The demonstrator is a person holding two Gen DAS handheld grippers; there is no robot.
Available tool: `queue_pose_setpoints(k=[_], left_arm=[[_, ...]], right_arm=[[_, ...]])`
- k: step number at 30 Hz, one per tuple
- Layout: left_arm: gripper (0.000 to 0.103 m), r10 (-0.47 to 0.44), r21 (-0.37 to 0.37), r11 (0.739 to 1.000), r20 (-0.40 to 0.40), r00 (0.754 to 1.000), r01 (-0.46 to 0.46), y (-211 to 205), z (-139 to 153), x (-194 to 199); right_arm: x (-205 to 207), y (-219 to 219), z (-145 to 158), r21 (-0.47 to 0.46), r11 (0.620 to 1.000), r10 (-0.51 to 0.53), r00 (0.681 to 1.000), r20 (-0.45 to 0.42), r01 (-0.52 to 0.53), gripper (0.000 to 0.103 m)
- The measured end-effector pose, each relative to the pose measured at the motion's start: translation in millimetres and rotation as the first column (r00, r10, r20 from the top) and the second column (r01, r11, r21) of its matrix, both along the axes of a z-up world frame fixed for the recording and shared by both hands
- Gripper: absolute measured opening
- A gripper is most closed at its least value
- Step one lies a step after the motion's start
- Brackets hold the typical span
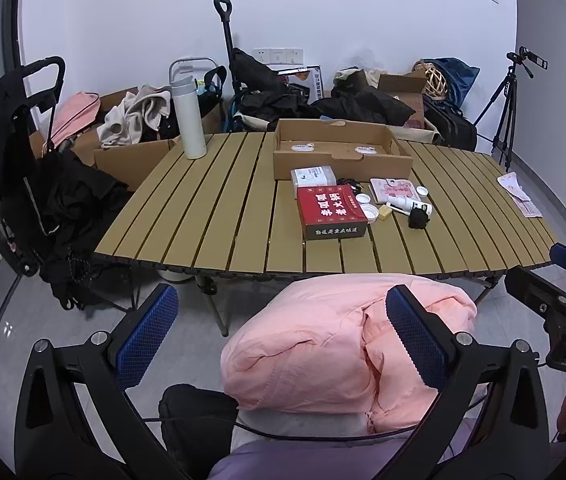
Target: Organize objects
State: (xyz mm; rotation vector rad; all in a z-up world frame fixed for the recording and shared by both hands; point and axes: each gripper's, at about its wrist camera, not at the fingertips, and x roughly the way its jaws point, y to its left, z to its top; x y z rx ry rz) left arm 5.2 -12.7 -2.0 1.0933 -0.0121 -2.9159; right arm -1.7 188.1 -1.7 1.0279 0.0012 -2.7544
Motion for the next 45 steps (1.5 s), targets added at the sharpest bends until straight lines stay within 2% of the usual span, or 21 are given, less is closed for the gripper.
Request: queue_pose_setpoints(k=[13, 19, 25, 32, 35, 38, 42, 45], left_arm=[[0.103, 0.003, -0.004, 1.0, 0.008, 1.0, -0.003, -1, -5, -2], [0.103, 0.014, -0.003, 1.0, 0.035, 0.999, -0.014, -3, -11, -12], [0.103, 0.005, -0.007, 1.0, 0.08, 0.997, -0.004, 0, -27, -29], [0.103, -0.009, 0.011, 1.0, 0.125, 0.992, 0.008, 9, -42, -56], [0.103, -0.011, 0.006, 1.0, 0.142, 0.99, 0.011, 13, -47, -61], [0.103, -0.025, 0.007, 1.0, 0.154, 0.988, 0.024, 15, -49, -65], [0.103, -0.019, -0.001, 1.0, 0.147, 0.989, 0.019, 13, -46, -63], [0.103, 0.007, -0.002, 1.0, 0.116, 0.993, -0.007, 10, -37, -56]], right_arm=[[-2, -2, -1, 0.013, 1.0, 0.007, 1.0, 0.01, -0.007, 0.103], [-8, -3, -3, 0.025, 1.0, 0.005, 1.0, 0.024, -0.005, 0.103], [-20, 1, -20, 0.029, 1.0, 0.0, 0.998, 0.059, -0.001, 0.103], [-40, 9, -41, -0.046, 0.999, 0.034, 0.994, 0.1, -0.029, 0.103], [-51, 14, -46, -0.034, 0.999, -0.017, 0.993, 0.118, 0.021, 0.103], [-62, 21, -53, -0.074, 0.996, -0.032, 0.984, 0.173, 0.045, 0.103], [-59, 23, -52, -0.097, 0.994, -0.029, 0.987, 0.16, 0.045, 0.102], [-54, 15, -47, -0.089, 0.996, 0.006, 0.99, 0.141, 0.007, 0.102]])
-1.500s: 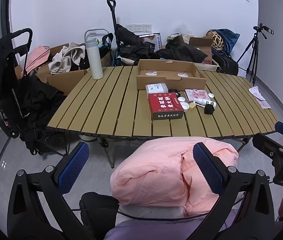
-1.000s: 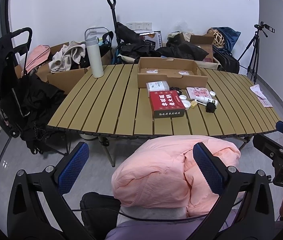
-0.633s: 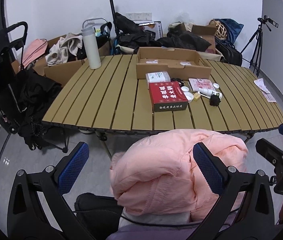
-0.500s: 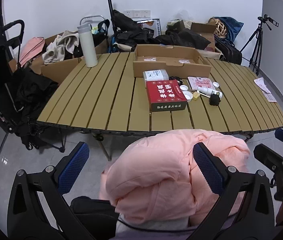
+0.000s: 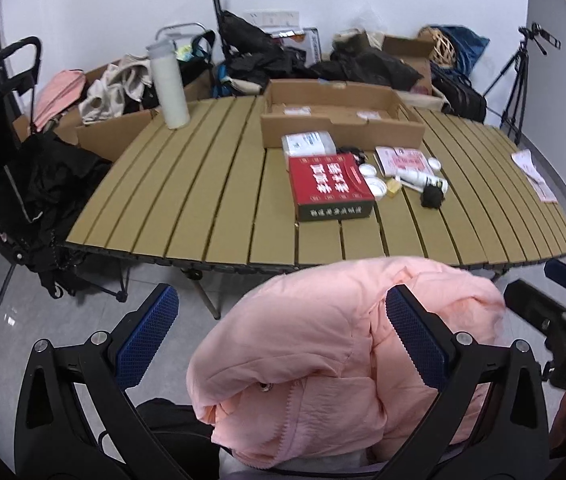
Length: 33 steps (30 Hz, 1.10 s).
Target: Organize objects
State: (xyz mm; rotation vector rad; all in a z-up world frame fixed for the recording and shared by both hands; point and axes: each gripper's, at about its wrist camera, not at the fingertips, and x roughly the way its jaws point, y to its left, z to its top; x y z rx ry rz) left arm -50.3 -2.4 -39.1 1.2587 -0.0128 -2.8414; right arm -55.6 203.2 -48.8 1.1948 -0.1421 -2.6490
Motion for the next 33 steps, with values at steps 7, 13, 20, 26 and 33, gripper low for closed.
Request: queue_pose_setpoints(k=[7, 13, 20, 26, 33], left_arm=[[0.103, -0.012, -0.022, 1.0, -0.035, 0.999, 0.011, 3, 13, 10], [0.103, -0.019, -0.016, 1.0, -0.036, 0.999, 0.018, 3, 13, 10], [0.103, -0.011, -0.009, 1.0, -0.032, 0.999, 0.01, 1, 12, 9], [0.103, -0.015, -0.011, 1.0, -0.013, 1.0, 0.015, -2, 6, 3], [0.103, -0.012, 0.022, 1.0, -0.047, 0.999, 0.013, -8, -4, -15]], right_arm=[[18, -4, 16, -0.047, 0.997, 0.064, 0.996, -0.058, -0.067, 0.102], [22, -13, 24, -0.015, 0.997, 0.069, 0.992, -0.105, -0.071, 0.102], [12, -1, 3, -0.076, 0.994, 0.074, 0.997, 0.005, -0.074, 0.074], [11, -2, 1, -0.026, 0.998, 0.048, 0.998, -0.029, -0.049, 0.074], [-14, -2, -10, -0.002, 0.999, 0.042, 0.999, 0.016, -0.042, 0.074]])
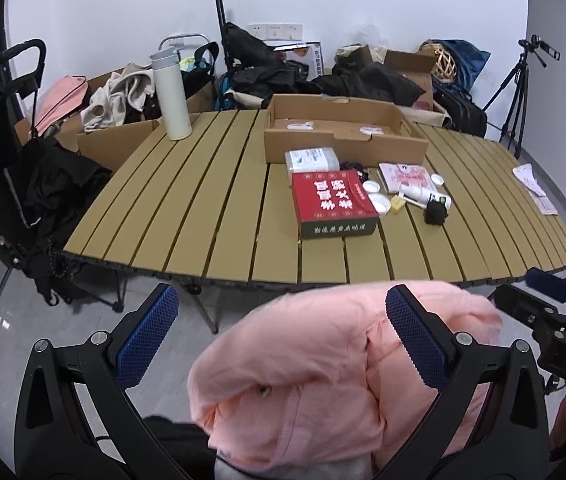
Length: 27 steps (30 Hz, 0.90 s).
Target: Organize objects
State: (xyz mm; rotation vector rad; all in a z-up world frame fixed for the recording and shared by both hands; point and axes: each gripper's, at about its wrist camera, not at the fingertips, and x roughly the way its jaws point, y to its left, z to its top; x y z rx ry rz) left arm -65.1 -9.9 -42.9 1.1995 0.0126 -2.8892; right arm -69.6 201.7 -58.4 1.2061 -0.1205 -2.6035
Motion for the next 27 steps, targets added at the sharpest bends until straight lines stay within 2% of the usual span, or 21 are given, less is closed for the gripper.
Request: queue_pose_setpoints(k=[2, 3, 4, 6, 9, 13, 14, 15, 18, 19, 20, 23, 27], left_arm=[[0.103, -0.032, -0.002, 0.999, 0.026, 0.999, 0.032, 0, -3, -12], [0.103, -0.04, -0.009, 0.999, 0.036, 0.999, 0.04, -1, -5, -19], [0.103, -0.042, -0.017, 0.999, 0.046, 0.998, 0.042, -1, -7, -25], [0.103, -0.034, -0.031, 0.999, 0.063, 0.997, 0.036, -3, -13, -42], [0.103, -0.07, 0.018, 0.997, 0.072, 0.995, 0.069, -8, -25, -76], [0.1, -0.091, 0.061, 0.994, 0.066, 0.994, 0.087, -9, -45, -124], [0.098, -0.116, 0.086, 0.99, 0.082, 0.99, 0.109, -7, -54, -140], [0.094, -0.13, 0.093, 0.988, 0.1, 0.986, 0.121, -4, -61, -154], [0.075, -0.148, 0.102, 0.986, 0.134, 0.98, 0.135, 2, -82, -184], [0.065, -0.151, 0.123, 0.983, 0.153, 0.977, 0.133, 1, -88, -191], [0.061, -0.149, 0.147, 0.981, 0.177, 0.973, 0.123, -1, -94, -199], [0.057, -0.144, 0.215, 0.972, 0.205, 0.968, 0.099, -12, -108, -210], [0.057, -0.191, 0.349, 0.931, 0.214, 0.958, 0.108, -24, -120, -213]], right_arm=[[-10, 2, -3, -0.038, 0.999, 0.022, 1.0, 0.01, -0.021, 0.074], [-15, 3, -5, -0.048, 0.998, 0.029, 0.999, 0.015, -0.028, 0.08], [-23, 2, -7, -0.045, 0.998, 0.034, 0.999, 0.027, -0.033, 0.085], [-37, 0, -12, -0.021, 0.999, 0.032, 0.999, 0.039, -0.031, 0.085], [-64, -5, -21, -0.004, 0.999, 0.05, 0.996, 0.072, -0.05, 0.085], [-108, -17, -28, 0.002, 0.996, 0.088, 0.994, 0.061, -0.089, 0.084], [-121, -23, -31, -0.02, 0.993, 0.115, 0.992, 0.058, -0.114, 0.083], [-134, -30, -36, -0.03, 0.991, 0.129, 0.99, 0.062, -0.127, 0.075], [-175, -52, -56, -0.036, 0.988, 0.155, 0.983, 0.101, -0.152, 0.055], [-192, -59, -65, -0.038, 0.988, 0.155, 0.98, 0.122, -0.152, 0.051], [-200, -62, -71, -0.043, 0.988, 0.15, 0.979, 0.138, -0.146, 0.049], [-221, -72, -85, -0.079, 0.985, 0.164, 0.972, 0.17, -0.152, 0.044], [-228, -78, -100, -0.069, 0.985, 0.171, 0.963, 0.21, -0.159, 0.044]])
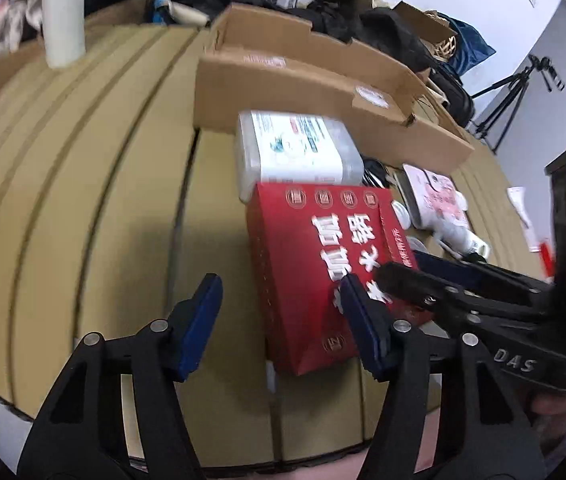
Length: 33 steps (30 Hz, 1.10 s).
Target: Organize objects
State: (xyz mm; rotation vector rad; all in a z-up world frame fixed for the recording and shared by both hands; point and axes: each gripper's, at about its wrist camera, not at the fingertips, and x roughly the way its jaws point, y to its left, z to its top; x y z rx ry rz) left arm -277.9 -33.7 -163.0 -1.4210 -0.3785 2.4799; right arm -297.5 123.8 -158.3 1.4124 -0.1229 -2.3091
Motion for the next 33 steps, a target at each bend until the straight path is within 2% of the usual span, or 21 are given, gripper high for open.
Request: queue_pose_setpoints(k=[3, 4, 5, 7, 9, 14, 20, 23, 25, 33], left_arm=[[0.057, 0.004, 0.005, 1.0, -0.013, 1.0, -0.004, 2, -1, 3], [0.053, 0.0, 0.012, 1.0, -0.013, 1.0, 0.0, 3, -1, 4], [0.041, -0.016, 0.035, 0.999, -0.013, 1.0, 0.016, 6, 0, 6], [0.041, -0.007, 0.008, 1.0, -0.022, 1.0, 0.007, 10, 5, 11], [0.041, 0.005, -0.013, 1.0, -0.052, 0.999, -0.006, 12, 12, 19], [0.041, 0.013, 0.008, 1.0, -0.066, 0.998, -0.012, 12, 29, 36], [0.041, -0.008, 0.026, 1.0, -0.133, 0.991, 0.012, 14, 69, 43], [0.041, -0.012, 0.025, 1.0, -0.159, 0.987, 0.016, 15, 92, 28], [0.041, -0.021, 0.013, 1.0, -0.164, 0.986, 0.023, 15, 103, 9], [0.041, -0.025, -0.018, 1.0, -0.123, 0.992, 0.023, 14, 117, -89]], right_arm=[[1, 3, -2, -0.028, 1.0, -0.003, 1.0, 0.0, 0.003, 0.044], [1, 2, -1, -0.024, 1.0, -0.002, 1.0, -0.003, 0.002, 0.043], [2, 2, 0, -0.021, 1.0, -0.001, 1.0, -0.005, 0.001, 0.042], [6, 0, 4, -0.017, 1.0, 0.008, 1.0, -0.003, -0.008, 0.034], [10, -2, 10, -0.002, 1.0, 0.009, 1.0, -0.019, -0.01, 0.032], [31, 4, 27, -0.015, 1.0, -0.007, 0.999, -0.048, 0.006, 0.031], [43, 16, 59, -0.06, 0.998, -0.039, 0.994, -0.099, 0.033, 0.031], [34, 18, 86, -0.069, 0.997, -0.035, 0.99, -0.137, 0.026, 0.031], [18, 17, 101, -0.08, 0.996, -0.036, 0.99, -0.133, 0.026, 0.031], [-67, 10, 113, -0.066, 0.998, -0.027, 0.994, -0.106, 0.021, 0.031]])
